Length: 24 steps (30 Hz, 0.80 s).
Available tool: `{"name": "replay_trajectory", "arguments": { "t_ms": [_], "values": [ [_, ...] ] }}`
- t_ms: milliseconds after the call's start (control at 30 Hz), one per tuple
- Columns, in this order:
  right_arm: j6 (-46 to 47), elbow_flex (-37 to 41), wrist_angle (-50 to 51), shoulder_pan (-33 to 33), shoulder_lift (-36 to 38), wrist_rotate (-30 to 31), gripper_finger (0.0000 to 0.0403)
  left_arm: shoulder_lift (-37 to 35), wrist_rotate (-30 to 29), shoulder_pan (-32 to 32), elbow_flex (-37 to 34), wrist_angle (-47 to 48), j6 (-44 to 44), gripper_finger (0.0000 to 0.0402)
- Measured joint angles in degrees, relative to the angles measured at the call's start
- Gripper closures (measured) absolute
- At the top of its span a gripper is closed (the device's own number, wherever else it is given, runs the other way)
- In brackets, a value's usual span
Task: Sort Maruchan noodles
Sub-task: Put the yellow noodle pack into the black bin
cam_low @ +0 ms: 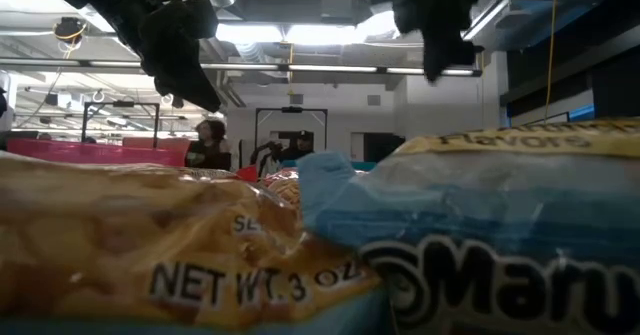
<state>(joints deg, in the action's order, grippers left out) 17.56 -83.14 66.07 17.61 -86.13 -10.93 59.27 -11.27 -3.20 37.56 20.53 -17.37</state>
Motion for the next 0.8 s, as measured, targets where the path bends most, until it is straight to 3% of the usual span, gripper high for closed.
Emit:
{"name": "replay_trajectory", "arguments": {
  "t_ms": [167,300,433,600,800],
  "values": [
    [1.1,-3.7,3.0,-1.5,0.0,-20.0,0.029,0.0,2.2,0.0,0.0,0.0,-0.1,0.0332],
    [2.3,-3.8,9.1,-6.8,0.2,-24.6,0.029,0.0,4.4,0.0,0.0,0.0,-0.1,0.0332],
    [8.9,-3.8,12.5,-13.8,0.2,-18.7,0.029,0.0,4.6,-0.2,0.0,0.0,-0.1,0.0332],
    [25.1,-3.8,6.3,-22.1,0.2,-9.9,0.029,0.6,5.8,-4.5,0.1,2.4,0.3,0.0332],
    [35.0,-3.8,-5.4,-31.3,0.2,-0.5,0.029,4.1,17.4,-14.6,0.1,4.4,5.1,0.0309]
  ]
}}
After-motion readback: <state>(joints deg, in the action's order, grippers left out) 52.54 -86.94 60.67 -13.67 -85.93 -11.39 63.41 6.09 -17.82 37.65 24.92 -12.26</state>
